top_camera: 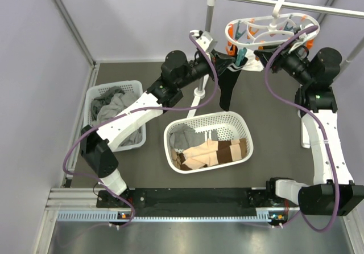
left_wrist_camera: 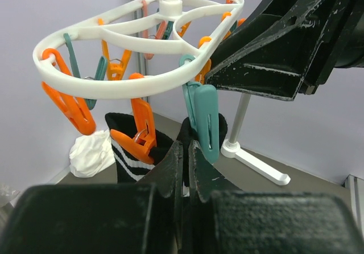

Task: Clip the socks to the hanger
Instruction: Open the clamp at the hanger.

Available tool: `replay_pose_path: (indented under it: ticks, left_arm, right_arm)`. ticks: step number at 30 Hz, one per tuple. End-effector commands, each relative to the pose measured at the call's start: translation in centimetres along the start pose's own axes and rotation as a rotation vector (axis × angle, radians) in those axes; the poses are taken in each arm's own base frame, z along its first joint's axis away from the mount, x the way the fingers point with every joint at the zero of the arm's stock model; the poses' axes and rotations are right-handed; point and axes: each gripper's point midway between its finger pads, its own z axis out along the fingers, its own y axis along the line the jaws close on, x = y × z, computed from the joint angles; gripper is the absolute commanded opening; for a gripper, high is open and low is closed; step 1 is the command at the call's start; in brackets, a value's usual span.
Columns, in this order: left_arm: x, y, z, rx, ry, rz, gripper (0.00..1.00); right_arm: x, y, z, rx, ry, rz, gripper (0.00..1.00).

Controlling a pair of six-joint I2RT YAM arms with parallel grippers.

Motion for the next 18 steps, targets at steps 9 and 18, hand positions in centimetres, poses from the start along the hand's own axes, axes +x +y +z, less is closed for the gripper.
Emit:
replay_pose_path:
  ticks: [9, 18]
  left_arm:
    - [-2.3, 0.5, -0.5, -0.024, -0.054, 0.083, 0.14]
    - [-2.3, -0.2, -2.2, -0.004, -0.034, 0.106, 0.61]
  right_arm:
    - [-1.5, 1.2, -1.3, 0.031, -0.051, 0.075, 0.11]
    - [-0.2, 1.3, -1.7, 0.081, -0.027, 0.129, 0.08]
